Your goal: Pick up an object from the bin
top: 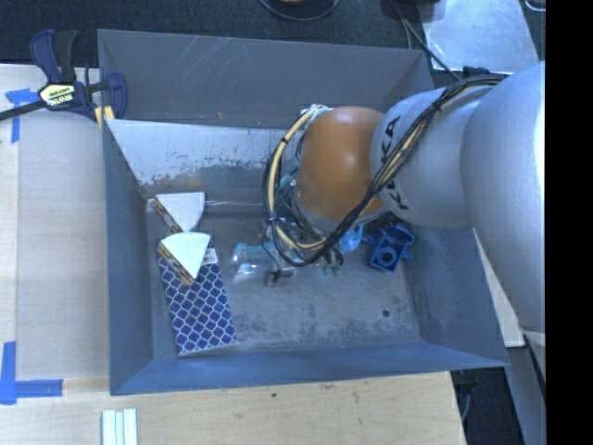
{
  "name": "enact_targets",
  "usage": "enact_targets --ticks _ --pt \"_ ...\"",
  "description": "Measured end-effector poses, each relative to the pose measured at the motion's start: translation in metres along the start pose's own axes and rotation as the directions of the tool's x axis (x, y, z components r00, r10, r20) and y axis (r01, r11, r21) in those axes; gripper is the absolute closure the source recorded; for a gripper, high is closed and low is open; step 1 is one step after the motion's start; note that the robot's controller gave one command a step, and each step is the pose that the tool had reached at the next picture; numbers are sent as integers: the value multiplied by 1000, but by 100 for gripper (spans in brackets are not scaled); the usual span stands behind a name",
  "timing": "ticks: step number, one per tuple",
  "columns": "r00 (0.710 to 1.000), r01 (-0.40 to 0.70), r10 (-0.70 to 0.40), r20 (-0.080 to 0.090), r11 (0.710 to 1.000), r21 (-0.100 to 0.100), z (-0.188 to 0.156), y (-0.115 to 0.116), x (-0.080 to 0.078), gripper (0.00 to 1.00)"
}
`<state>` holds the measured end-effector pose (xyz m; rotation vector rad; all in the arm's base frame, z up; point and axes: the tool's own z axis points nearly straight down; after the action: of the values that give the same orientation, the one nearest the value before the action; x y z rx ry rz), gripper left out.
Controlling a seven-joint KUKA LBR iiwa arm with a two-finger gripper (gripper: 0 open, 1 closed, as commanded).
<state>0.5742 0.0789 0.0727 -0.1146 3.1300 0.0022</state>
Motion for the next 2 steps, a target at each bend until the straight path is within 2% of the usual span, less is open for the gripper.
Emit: enact_targets --ticks 1,2 --pt "1000 -8 8 -3 1000 0 -99 1 -2 100" --pt "1000 -28 28 6 1000 0 -33 -24 -17 100"
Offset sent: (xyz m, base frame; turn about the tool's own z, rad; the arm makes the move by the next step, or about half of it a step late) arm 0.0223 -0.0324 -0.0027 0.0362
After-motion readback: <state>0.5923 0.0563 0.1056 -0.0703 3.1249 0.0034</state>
